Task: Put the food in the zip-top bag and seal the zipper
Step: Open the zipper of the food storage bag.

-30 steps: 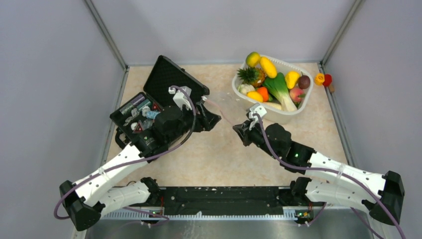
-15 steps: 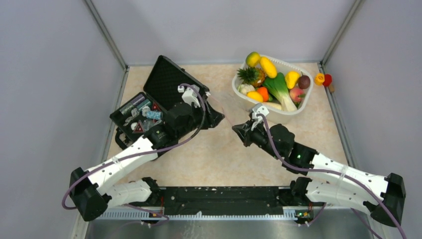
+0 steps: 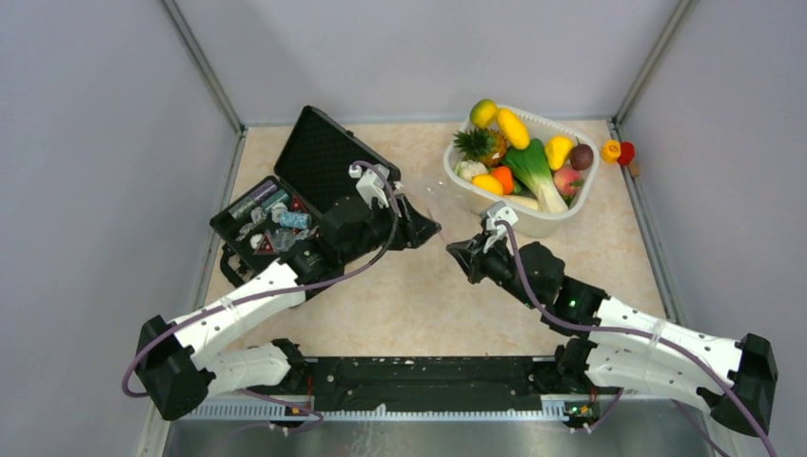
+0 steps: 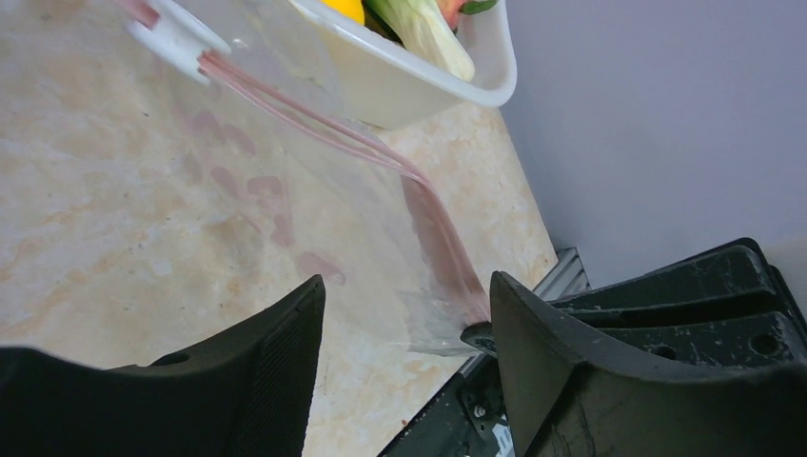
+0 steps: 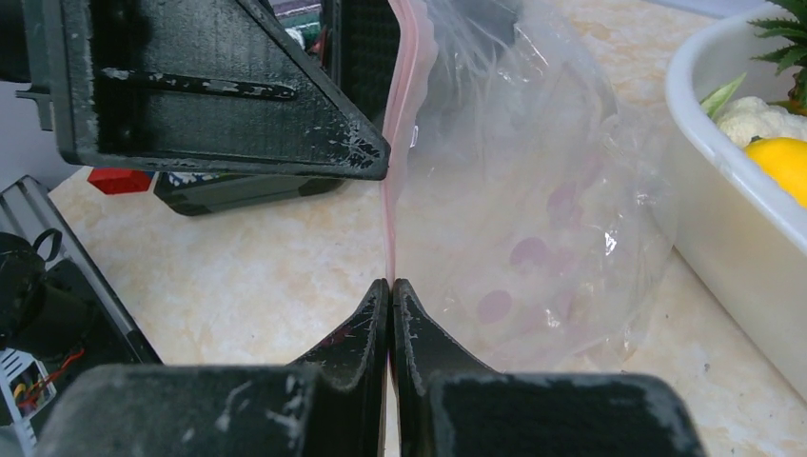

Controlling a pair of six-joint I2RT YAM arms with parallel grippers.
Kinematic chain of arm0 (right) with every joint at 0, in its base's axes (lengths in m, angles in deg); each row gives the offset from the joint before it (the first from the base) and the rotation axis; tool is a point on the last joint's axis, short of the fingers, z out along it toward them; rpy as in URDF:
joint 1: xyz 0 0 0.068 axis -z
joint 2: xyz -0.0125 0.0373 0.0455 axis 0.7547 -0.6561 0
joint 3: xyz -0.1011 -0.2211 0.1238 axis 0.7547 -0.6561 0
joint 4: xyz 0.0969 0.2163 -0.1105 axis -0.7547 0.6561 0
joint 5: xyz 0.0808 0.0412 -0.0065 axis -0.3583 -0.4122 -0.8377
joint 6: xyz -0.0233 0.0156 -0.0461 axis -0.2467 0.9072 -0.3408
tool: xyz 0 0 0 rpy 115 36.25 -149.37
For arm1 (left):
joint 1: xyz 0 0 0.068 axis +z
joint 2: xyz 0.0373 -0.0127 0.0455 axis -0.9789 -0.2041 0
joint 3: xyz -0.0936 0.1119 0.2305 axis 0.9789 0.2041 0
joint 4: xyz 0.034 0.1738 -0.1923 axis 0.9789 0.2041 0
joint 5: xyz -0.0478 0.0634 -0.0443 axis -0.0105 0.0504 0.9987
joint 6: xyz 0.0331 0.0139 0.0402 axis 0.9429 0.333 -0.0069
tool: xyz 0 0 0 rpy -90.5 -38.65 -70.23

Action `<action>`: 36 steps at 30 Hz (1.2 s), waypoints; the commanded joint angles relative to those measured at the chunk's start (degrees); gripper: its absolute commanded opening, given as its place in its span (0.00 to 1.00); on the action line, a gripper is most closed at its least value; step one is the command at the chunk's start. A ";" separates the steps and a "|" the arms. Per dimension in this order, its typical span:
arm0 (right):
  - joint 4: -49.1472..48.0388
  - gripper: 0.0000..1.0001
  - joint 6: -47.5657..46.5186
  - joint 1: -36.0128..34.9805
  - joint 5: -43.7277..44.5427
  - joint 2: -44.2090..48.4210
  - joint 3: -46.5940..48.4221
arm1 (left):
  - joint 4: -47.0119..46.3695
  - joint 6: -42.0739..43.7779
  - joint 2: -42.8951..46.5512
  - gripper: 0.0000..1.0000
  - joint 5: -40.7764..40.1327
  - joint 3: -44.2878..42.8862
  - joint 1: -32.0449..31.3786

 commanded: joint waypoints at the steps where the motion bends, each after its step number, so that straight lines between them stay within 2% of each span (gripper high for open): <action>1: -2.12 0.00 0.90 -0.49 1.11 0.32 -0.29 | -5.65 -0.79 1.21 0.66 4.32 0.75 0.03; 5: -2.32 0.00 0.46 -0.47 0.51 0.30 -0.45 | -6.37 -1.27 0.52 0.66 4.41 0.64 0.05; 7: -2.30 0.00 0.23 -0.47 0.08 0.32 -0.34 | -5.55 -1.57 0.00 0.61 3.90 0.02 0.08; 15: -3.71 0.00 0.81 -0.46 1.77 1.03 -1.43 | -1.63 -1.54 -2.53 0.35 2.57 -1.59 0.05; 17: -3.88 0.00 1.07 -0.47 2.09 1.33 -1.68 | -1.71 -1.21 -2.83 0.21 2.81 -1.51 0.05; 20: -3.93 0.00 1.09 -0.46 2.78 1.40 -1.88 | -1.37 -1.28 -3.16 0.17 2.82 -1.46 0.10; 24: -3.92 0.00 0.64 -0.48 0.32 1.11 -2.30 | -1.88 -0.71 -3.15 0.02 3.52 -1.42 0.04; 27: -4.86 0.00 0.52 -0.45 -5.46 1.00 -2.69 | -2.05 -0.04 -3.24 0.00 3.83 -1.40 0.08; 28: -5.49 0.05 1.39 -0.50 -7.29 1.16 -2.85 | -2.29 0.66 -3.20 0.00 4.30 -1.27 0.08; 29: -5.76 0.17 1.94 -0.54 -9.09 1.46 -3.03 | -2.52 1.08 -2.98 0.00 4.50 -1.06 0.10; 30: -6.27 0.36 2.70 -0.46 -11.14 2.00 -3.19 | -2.93 1.67 -2.80 0.00 4.80 -0.80 0.09; 31: -7.01 0.47 3.34 -0.50 -13.00 2.68 -3.57 | -3.69 2.48 -2.31 0.00 5.49 -0.28 0.10; 33: -7.64 0.52 4.41 -0.48 -13.92 3.87 -4.04 | -5.91 4.28 -0.85 0.00 6.84 1.30 0.10; 36: -5.88 0.53 5.97 -0.25 -11.28 5.79 -3.54 | -7.98 7.95 2.26 0.01 7.88 3.68 0.10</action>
